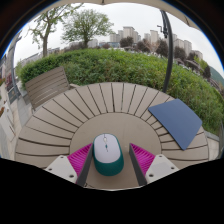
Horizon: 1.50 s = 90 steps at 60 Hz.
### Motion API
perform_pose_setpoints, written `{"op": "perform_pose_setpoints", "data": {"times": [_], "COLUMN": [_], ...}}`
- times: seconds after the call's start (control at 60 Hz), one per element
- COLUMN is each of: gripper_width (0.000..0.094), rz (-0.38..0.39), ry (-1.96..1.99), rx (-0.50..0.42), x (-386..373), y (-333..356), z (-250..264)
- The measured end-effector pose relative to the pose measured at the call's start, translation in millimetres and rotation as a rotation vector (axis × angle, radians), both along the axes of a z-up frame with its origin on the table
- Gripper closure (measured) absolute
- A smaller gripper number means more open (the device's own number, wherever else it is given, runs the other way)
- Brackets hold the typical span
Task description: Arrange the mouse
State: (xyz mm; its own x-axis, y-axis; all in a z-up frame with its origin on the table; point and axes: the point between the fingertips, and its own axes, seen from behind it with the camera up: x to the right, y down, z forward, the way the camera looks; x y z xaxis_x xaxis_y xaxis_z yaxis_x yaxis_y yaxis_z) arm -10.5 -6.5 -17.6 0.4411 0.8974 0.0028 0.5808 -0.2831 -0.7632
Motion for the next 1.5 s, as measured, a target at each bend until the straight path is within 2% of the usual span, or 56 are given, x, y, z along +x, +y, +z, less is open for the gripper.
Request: {"op": "perform_pose_setpoints", "data": {"times": [0.017, 0.05, 0.1, 0.233, 0.333, 0.5, 0.583, 0.667, 0.783, 0.95, 1.033, 1.117, 1.15, 1.183, 1.2, 1.233, 1.417, 1.5], "gripper_width": [0.0277, 0.0489, 0.0512, 0.0516, 0.0515, 0.0515, 0.0515, 0.0516, 0.0516, 0.0514, 0.0477, 0.0405, 0.0292, 0.01, 0.0079, 0.0107, 0.0087, 0.0093], "rz": [0.003, 0.029, 0.039, 0.025, 0.001, -0.02, -0.032, -0.065, -0.111, -0.115, -0.083, -0.046, -0.043, -0.049, -0.053, -0.053, -0.02, 0.012], "ry": [-0.002, -0.014, -0.04, -0.07, -0.049, 0.036, 0.065, 0.047, -0.004, -0.051, -0.073, -0.065, -0.086, -0.11, -0.116, -0.118, -0.134, -0.148], "rx": [0.005, 0.013, 0.018, -0.031, -0.076, -0.046, -0.009, 0.033, 0.023, -0.006, -0.035, -0.005, 0.0, 0.006, 0.01, 0.011, -0.041, -0.033], "x": [0, -1, 1, 6, 8, -3, -5, 0, 11, 22, 33, 32, 31, 38, 41, 47, 109, 148], "y": [1, 2, 3, 16, 38, 119, 173, 227, 284, 314, 307, 306, 306, 305, 305, 301, 229, 190], "z": [0, 0, 1, 3, 31, 100, 118, 110, 74, 22, 1, 2, 1, 3, 6, 15, 75, 100]}}
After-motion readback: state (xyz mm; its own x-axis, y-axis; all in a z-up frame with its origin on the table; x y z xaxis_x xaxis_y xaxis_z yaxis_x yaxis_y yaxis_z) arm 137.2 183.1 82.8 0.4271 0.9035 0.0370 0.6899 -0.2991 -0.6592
